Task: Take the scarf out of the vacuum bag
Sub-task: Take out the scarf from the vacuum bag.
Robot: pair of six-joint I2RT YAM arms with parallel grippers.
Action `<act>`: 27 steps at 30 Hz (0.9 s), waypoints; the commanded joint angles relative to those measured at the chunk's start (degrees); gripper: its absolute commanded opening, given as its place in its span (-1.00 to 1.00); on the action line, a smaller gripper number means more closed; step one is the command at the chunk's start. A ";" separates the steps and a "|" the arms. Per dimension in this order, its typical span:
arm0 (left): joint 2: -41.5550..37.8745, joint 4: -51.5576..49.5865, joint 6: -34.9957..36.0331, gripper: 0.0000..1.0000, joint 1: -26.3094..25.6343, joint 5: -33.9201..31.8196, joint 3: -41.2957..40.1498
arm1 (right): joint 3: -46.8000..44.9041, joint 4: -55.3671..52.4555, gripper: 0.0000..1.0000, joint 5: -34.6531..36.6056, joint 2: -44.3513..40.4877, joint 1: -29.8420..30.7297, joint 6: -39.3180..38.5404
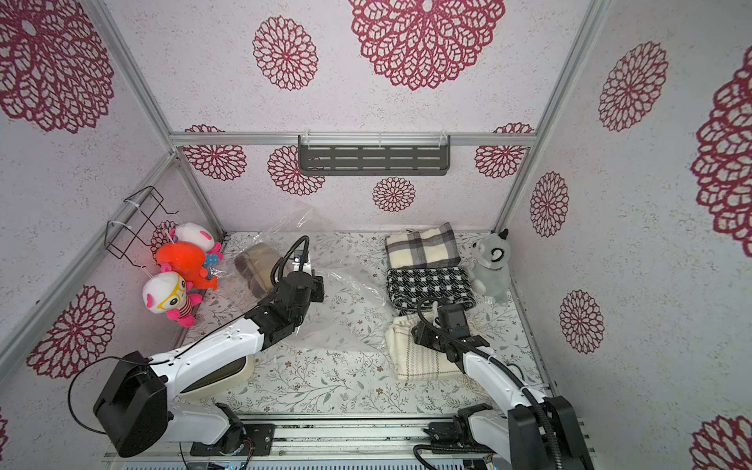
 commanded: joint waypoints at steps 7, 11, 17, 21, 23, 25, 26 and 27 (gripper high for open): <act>-7.01 -4.43 3.04 -1.00 2.60 -7.05 2.99 | -3.51 1.37 0.12 6.83 -5.47 -0.81 1.96; -11.32 -6.14 3.42 -1.00 3.28 -7.28 3.03 | -4.08 2.71 0.14 5.58 -6.72 -0.72 1.84; -16.95 -9.94 1.41 -1.00 3.58 -4.76 2.67 | -4.55 8.56 0.17 0.92 -7.35 2.96 2.04; -18.80 -9.69 -1.96 -1.00 3.28 0.88 -0.70 | -3.34 10.70 0.18 4.44 -8.19 11.62 3.01; -18.73 -9.68 -3.20 -1.00 3.01 2.48 -1.97 | -3.28 10.91 0.17 4.53 -6.93 12.54 3.31; -18.32 -9.54 -4.31 -1.00 2.72 3.48 -3.16 | -4.38 12.65 0.15 4.66 -5.38 13.12 3.64; -18.02 -9.04 -4.77 -1.00 2.54 4.08 -3.95 | -4.88 12.95 0.14 5.43 -4.25 13.42 3.76; -17.58 -8.60 -5.42 -1.00 2.32 4.77 -4.61 | -5.78 13.80 0.14 6.02 -3.23 13.60 3.92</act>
